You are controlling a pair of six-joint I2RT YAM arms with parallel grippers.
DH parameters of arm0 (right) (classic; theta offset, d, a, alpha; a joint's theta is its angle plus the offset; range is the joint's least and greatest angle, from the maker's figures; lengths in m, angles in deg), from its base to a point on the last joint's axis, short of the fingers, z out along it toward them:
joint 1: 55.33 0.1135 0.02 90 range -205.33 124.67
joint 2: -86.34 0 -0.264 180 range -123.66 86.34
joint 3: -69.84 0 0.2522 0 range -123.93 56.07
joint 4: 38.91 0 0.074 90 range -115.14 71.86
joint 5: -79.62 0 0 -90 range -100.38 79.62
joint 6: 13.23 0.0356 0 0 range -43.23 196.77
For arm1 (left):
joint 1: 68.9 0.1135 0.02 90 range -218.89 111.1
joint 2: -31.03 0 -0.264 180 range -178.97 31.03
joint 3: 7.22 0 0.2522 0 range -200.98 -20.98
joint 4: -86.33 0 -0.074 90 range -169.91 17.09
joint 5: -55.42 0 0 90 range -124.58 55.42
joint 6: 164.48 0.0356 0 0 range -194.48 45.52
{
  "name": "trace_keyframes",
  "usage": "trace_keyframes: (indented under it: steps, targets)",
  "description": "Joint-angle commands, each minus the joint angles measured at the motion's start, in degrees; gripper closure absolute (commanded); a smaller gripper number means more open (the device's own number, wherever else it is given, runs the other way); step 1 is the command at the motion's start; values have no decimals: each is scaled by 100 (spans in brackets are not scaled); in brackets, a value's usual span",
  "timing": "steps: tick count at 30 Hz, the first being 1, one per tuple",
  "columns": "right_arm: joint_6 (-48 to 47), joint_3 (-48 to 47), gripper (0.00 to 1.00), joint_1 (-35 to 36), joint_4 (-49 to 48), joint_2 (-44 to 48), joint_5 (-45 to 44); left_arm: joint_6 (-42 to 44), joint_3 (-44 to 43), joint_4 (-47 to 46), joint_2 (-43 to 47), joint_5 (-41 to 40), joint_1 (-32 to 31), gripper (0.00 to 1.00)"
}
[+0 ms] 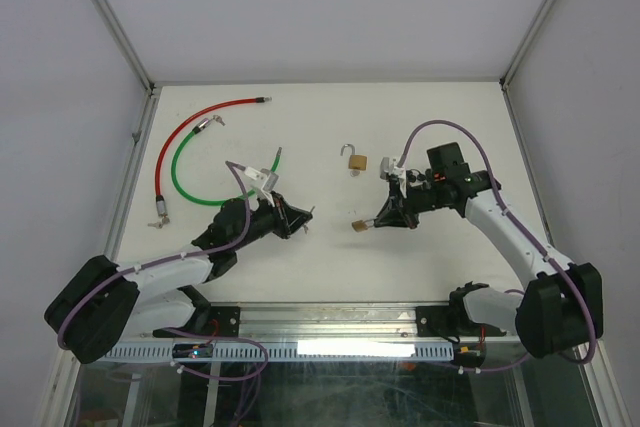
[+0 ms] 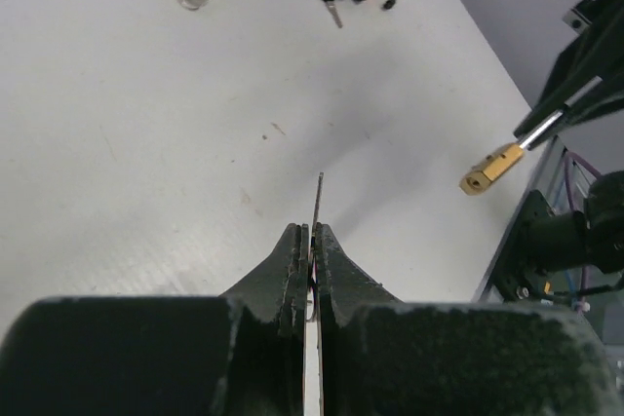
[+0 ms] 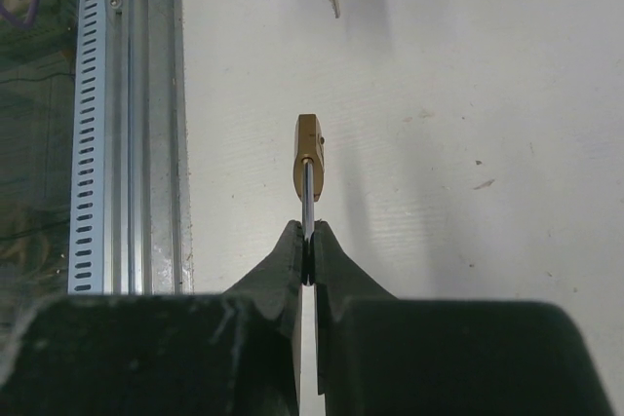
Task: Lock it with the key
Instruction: Place the key at the center of the board, then place the lock at the center of the board.
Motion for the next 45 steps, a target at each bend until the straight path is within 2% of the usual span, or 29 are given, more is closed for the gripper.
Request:
trace_keyframes:
  steps: [1,6,9,12,15,19,22,24,29,34,35,36,38,40,45]
  targets:
    - [732,-72,100,-6,-744,-142,467,-738,-722,2010,342,-847,73,100]
    - [1977,-27,100,308,-1824,-652,570,-1476,-747,3332,1010,-1550,70,100]
    - [2487,-191,100,681,-2246,-1191,600,-2049,-712,4127,1399,-2283,74,100]
    - [3150,-688,100,950,-2637,-2081,861,-2644,-876,5074,1571,-3267,75,100]
    - [3357,-1469,100,1352,-2567,-3013,600,-3131,-1081,5794,1500,-4020,91,100]
    - [4201,-2274,100,1839,-3037,-4006,549,-3646,-1094,6154,1277,-4448,239,100]
    - [4828,-2806,100,2148,-3315,-4684,505,-4359,-1138,6801,1168,-4881,382,100]
    - [4999,-3221,100,2396,-3267,-5117,405,-4861,-1106,7154,1229,-5044,392,100]
    - [5362,-4268,100,3044,-3146,-6035,167,-5469,-907,7436,1316,-5164,400,98]
    - [5985,-4977,98,3280,-3236,-6656,39,-5855,-1078,7896,978,-5326,400,73]
    - [6018,-5052,94,3296,-3228,-6724,8,-5899,-1130,7974,933,-5343,400,68]
    - [6011,-5107,88,3301,-3184,-6751,-29,-5936,-1200,8046,895,-5345,402,54]
    - [5747,-5210,68,3302,-2896,-6727,-183,-5989,-1298,8164,841,-5313,401,38]
    - [5323,-5289,56,3262,-2474,-6581,-315,-5976,-1391,8237,837,-5277,400,30]
    - [4342,-4989,41,2936,-1673,-5720,-553,-5809,-1525,8264,1129,-5211,400,21]
